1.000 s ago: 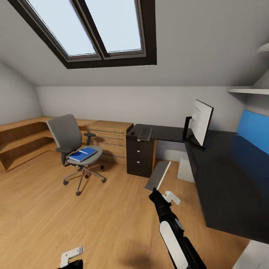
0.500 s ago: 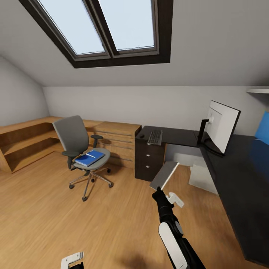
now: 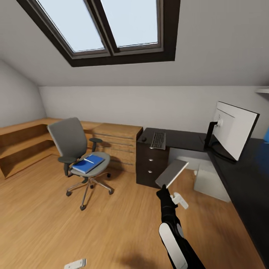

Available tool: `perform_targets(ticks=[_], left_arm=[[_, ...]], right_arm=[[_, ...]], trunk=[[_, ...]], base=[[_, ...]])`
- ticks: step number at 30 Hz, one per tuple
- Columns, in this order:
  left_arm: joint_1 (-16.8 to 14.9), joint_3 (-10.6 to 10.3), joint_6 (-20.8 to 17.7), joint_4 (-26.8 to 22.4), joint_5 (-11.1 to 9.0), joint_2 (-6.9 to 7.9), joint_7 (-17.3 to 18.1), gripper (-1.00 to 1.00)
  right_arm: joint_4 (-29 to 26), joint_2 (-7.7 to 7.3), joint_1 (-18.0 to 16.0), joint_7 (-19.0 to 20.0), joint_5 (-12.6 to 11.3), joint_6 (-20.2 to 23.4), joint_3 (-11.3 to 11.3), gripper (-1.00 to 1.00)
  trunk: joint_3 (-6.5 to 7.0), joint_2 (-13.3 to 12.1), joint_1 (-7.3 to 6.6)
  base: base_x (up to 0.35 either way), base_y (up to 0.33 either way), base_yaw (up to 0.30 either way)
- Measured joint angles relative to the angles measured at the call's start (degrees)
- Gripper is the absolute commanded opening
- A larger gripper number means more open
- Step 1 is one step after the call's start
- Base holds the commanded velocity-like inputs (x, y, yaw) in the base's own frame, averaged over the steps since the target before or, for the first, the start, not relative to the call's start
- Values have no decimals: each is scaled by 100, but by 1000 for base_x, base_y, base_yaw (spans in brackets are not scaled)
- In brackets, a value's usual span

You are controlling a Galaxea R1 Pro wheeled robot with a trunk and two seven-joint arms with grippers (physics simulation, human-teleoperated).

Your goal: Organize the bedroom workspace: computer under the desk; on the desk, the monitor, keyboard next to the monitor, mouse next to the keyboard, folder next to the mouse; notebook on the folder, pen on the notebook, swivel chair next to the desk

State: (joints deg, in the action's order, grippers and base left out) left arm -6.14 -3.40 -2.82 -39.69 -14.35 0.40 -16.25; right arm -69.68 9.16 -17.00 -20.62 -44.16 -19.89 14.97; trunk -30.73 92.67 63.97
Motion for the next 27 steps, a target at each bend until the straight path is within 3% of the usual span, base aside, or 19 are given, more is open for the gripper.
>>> perform_targets(ticks=[15, 23, 26, 27], left_arm=[[0, 6, 10, 10, 11, 12, -6, 100], [-1, 8, 16, 10, 11, 10, -24, 100], [-1, 15, 18, 10, 8, 14, -24, 100], [0, 16, 25, 9, 8, 15, -24, 100]], right_arm=[[6, -9, 1, -3, 1, -2, -52, -100], [28, -9, 0, -4, -15, -52, -215, -100], [60, -15, -1, 2, -339, -64, -308, -100], [68, -35, 0, 10, -577, -74, -344, -100]], trunk=[[-39, 0, 0], [-62, 0, 3], [-71, 0, 2], [-75, 0, 1]], base=[[319, 25, -235], [71, 10, -247], [185, 1, -242], [265, 0, -181]])
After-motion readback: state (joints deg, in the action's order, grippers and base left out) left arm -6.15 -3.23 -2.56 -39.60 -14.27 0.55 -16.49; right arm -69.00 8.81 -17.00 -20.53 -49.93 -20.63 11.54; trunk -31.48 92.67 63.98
